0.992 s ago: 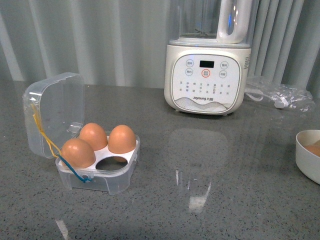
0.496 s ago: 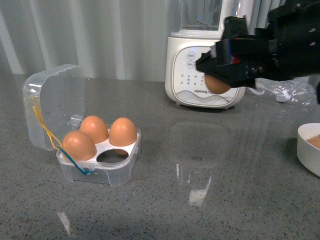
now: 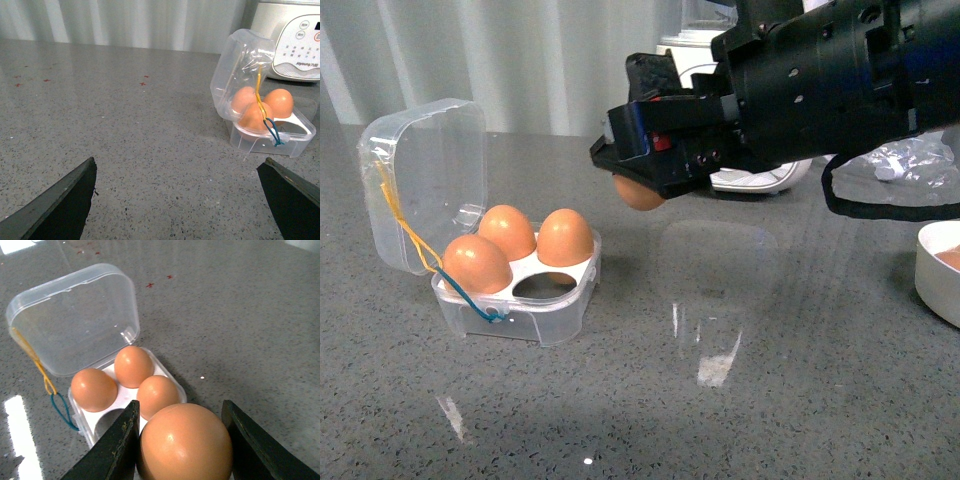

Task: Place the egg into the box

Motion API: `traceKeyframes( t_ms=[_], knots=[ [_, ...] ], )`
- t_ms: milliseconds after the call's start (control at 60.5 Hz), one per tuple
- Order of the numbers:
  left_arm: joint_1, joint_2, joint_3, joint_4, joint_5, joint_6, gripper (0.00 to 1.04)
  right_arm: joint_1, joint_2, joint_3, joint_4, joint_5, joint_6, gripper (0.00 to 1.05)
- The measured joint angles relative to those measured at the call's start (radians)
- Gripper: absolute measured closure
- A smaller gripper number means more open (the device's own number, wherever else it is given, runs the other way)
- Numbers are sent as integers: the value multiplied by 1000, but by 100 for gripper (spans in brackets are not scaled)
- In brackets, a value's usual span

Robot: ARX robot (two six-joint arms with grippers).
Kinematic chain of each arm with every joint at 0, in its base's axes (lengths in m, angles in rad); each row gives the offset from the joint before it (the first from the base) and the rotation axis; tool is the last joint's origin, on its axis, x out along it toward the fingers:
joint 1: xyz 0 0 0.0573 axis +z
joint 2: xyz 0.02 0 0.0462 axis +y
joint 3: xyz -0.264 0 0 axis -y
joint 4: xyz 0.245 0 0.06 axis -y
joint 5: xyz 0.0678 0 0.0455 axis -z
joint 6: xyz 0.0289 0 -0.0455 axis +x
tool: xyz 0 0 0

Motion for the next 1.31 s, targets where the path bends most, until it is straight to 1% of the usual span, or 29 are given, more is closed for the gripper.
traceKeyframes(
  t_ms=[264,645,1306],
  knots=[
    [0,0,0,0,0,0,7,65,39,33,-43,-11,-34,62],
    [0,0,0,0,0,0,7,113,77,70,-96,-8,-76,62],
    [0,0,0,0,0,0,7,127,119,95,-116,11,-111,62]
  ],
)
